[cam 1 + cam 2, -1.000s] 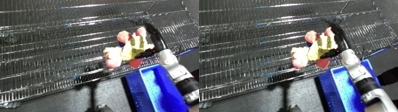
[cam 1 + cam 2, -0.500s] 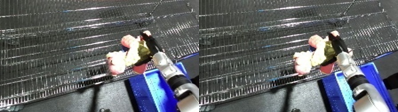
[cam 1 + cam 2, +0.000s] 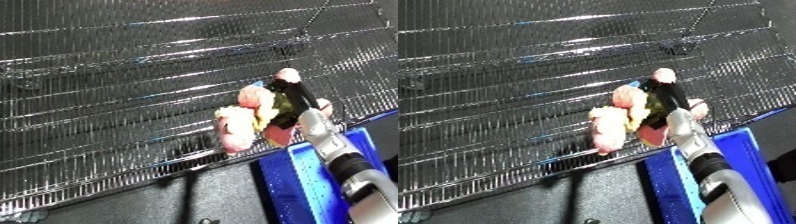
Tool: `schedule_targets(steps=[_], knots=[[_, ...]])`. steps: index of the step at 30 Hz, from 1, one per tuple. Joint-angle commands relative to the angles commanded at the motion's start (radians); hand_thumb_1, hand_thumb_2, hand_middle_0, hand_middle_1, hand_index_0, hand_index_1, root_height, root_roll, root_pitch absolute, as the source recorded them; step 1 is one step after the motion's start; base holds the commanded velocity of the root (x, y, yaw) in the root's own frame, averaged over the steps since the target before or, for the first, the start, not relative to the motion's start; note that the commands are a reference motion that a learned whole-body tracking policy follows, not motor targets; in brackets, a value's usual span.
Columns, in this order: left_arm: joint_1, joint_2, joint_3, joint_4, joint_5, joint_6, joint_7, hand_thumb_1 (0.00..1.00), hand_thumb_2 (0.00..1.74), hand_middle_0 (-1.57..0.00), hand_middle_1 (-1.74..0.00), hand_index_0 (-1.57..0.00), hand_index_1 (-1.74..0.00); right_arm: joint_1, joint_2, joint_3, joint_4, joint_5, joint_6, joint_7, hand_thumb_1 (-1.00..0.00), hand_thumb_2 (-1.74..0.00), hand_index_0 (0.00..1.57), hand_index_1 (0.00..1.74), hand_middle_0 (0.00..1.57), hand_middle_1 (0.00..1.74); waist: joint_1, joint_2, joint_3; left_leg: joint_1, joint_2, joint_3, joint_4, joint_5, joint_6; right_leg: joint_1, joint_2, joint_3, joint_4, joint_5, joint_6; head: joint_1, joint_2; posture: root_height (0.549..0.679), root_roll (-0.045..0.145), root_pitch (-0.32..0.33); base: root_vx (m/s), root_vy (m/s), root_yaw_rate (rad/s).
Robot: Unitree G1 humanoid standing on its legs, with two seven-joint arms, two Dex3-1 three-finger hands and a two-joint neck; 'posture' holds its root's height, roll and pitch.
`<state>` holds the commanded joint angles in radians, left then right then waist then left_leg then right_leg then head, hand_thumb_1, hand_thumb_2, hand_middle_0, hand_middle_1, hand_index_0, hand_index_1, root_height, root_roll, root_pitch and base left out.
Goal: Pick up the object and place it into the box
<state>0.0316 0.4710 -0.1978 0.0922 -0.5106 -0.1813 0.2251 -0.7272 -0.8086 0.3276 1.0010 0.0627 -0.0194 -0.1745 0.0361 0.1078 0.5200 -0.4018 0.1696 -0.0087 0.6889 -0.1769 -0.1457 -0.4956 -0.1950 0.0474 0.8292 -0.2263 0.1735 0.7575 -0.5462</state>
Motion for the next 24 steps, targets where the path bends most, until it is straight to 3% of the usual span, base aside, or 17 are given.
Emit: schedule_targets(steps=[3, 13, 24], knots=[[0.002, -0.002, 0.001, 0.003, 0.003, 0.002, -0.001, 1.00, 1.74, -1.57, -1.74, -1.57, -1.74, 0.006, 0.006, -0.004, -0.009, -0.003, -0.002, -0.004, -1.00, -1.74, 1.57, 1.74, 1.57, 1.74, -0.002, -0.003, 0.000, 0.003, 0.002, 0.001, -0.002, 0.000, -0.0007, 0.004, 0.0008, -0.001, -0.002, 0.000, 0.0002, -0.001, 0.000, 0.619, 0.040, -0.077, 0.006, -0.001, -0.011], [0.002, 0.000, 0.011, 0.014, -0.004, -0.003, 0.000, 1.00, 1.74, -1.57, -1.74, -1.57, -1.74, 0.009, -0.006, -0.026, -0.061, 0.014, -0.004, -0.031, -1.00, -1.74, 1.57, 1.74, 1.57, 1.74, -0.008, -0.010, 0.000, 0.032, 0.010, 0.013, -0.036, 0.006, -0.0064, 0.031, -0.0037, -0.007, -0.032, 0.007, 0.0035, 0.038, 0.013, 0.622, 0.041, -0.083, -0.003, -0.001, -0.012], [-0.008, 0.002, 0.026, 0.032, 0.009, 0.005, 0.007, 1.00, 1.74, -1.57, -1.74, -1.57, -1.74, 0.149, -0.122, -0.220, -0.363, 0.046, -0.039, -0.130, -1.00, -1.74, 1.57, 1.74, 1.57, 1.74, -0.046, -0.016, 0.000, 0.060, 0.014, 0.022, -0.023, 0.004, -0.0032, 0.055, -0.0110, 0.000, -0.022, 0.015, 0.0047, 0.151, 0.008, 0.619, 0.047, -0.119, -0.003, 0.001, -0.029]])
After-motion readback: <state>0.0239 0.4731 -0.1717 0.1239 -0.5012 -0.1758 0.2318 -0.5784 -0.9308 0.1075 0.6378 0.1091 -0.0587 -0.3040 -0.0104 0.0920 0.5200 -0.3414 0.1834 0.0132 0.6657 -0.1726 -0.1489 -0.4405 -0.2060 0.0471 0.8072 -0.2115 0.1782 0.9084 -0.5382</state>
